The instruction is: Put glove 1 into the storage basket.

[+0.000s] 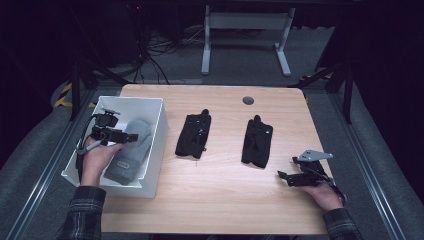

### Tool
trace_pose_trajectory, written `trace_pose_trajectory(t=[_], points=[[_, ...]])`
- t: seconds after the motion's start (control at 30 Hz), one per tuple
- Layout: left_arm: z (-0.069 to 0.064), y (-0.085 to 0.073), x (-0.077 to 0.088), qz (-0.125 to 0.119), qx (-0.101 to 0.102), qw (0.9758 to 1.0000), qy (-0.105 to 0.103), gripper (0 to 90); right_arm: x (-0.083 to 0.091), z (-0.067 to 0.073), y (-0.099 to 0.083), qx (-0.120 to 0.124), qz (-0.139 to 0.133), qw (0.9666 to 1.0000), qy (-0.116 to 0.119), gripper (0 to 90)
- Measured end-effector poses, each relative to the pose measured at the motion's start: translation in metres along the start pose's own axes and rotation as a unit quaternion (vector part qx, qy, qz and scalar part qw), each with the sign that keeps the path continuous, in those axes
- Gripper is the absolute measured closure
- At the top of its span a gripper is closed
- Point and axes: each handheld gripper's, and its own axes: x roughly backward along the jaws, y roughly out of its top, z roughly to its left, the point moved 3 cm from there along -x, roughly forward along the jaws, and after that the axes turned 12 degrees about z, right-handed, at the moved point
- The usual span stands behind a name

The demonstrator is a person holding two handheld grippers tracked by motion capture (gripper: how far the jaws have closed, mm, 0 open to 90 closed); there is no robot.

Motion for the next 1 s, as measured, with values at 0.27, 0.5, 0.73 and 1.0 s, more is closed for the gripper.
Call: trace_pose_trajectory(t=[0.27, 0.5, 0.73, 1.0], points=[[-0.022, 0.01, 0.024, -0.024, -0.033, 0.9991, -0.013, 23.8, 0.0, 0.0, 0.0, 0.0, 0.0, 1.0, 0.0, 14.9], [-0.05, 0.019, 0.04, -0.045, -0.072, 0.9959, -0.031, 23.8, 0.0, 0.0, 0.0, 0.0, 0.0, 1.0, 0.0, 14.9], [-0.081, 0.026, 0.045, -0.054, -0.111, 0.9912, -0.049, 23.4, 0.0, 0.0, 0.0, 0.001, 0.0, 1.0, 0.0, 14.9], [-0.118, 0.029, 0.035, -0.055, -0.146, 0.9842, -0.085, 20.8, 0.0, 0.0, 0.0, 0.001, -0.001, 1.0, 0.001, 15.0]])
